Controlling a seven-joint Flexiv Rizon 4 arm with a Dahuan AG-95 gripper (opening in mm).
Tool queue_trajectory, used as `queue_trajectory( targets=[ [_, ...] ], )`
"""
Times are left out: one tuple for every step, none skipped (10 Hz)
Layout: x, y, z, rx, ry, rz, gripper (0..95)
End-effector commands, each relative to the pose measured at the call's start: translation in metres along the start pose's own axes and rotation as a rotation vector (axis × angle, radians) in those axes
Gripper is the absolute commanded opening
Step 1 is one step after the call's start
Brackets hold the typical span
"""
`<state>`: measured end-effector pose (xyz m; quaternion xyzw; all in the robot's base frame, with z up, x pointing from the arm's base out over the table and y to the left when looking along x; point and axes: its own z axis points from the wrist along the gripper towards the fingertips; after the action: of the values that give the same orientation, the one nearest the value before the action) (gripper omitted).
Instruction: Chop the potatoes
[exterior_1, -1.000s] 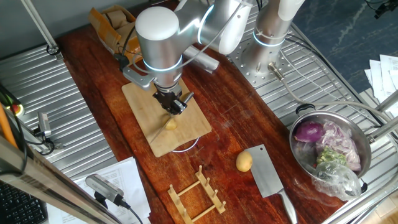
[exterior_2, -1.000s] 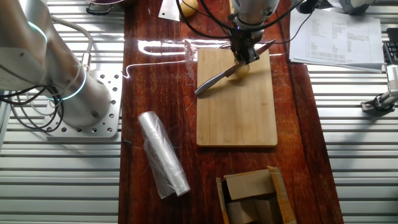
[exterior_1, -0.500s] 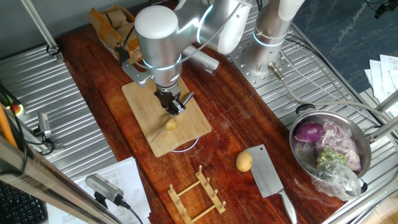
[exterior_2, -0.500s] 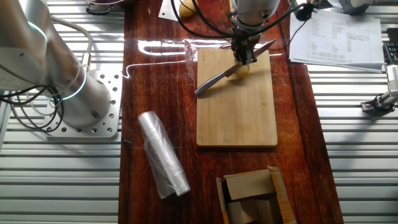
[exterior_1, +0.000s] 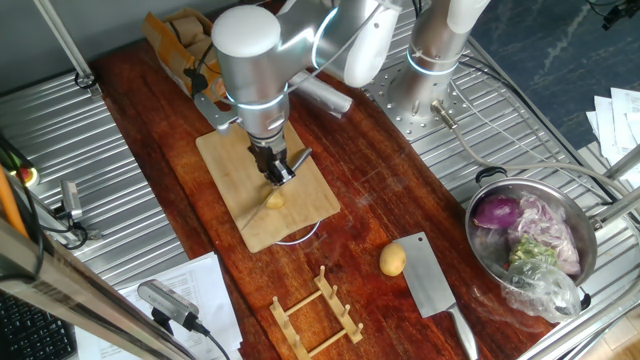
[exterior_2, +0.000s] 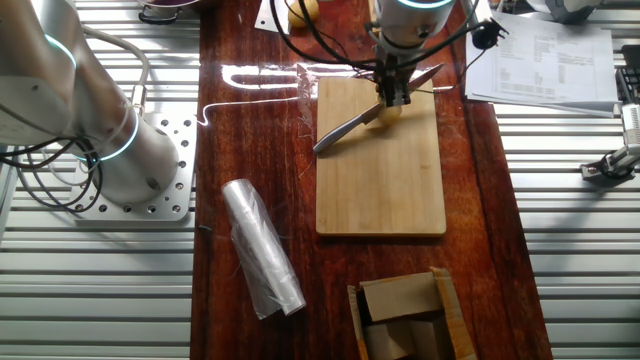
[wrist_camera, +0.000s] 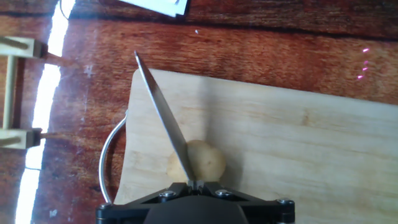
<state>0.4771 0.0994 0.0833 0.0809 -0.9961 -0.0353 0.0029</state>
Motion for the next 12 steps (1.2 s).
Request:
queue_trajectory(
  targets=[
    [-0.0002,0.0002,0.0007,-0.001,-0.002,0.002,0.0],
    [-0.0001,0.0007,0.0006,-0.002,-0.002,0.000,0.0],
    [0.0004,0.0011,-0.0003,0.000,0.001,0.001,0.0],
    [0.0013,0.0018,-0.0018,-0.002,0.004,0.002,0.0],
    [0.0021,0.0027,-0.0036,-0.002,0.005,0.001,0.0],
    [0.0015,0.0033,-0.0043,-0.003,0.004,-0.001,0.0],
    [-0.0003,0.0050,-0.0048,-0.007,0.004,-0.002,0.0],
    [-0.0015,0.0062,-0.0051,-0.007,0.005,0.000,0.0],
    [-0.0030,0.0076,-0.0056,-0.009,0.005,-0.001,0.0],
    [-0.0030,0.0080,-0.0053,-0.009,0.005,-0.003,0.0],
    [-0.0030,0.0082,-0.0051,-0.009,0.006,-0.004,0.0],
    [-0.0028,0.0083,-0.0052,-0.009,0.009,-0.008,0.0]
  ],
)
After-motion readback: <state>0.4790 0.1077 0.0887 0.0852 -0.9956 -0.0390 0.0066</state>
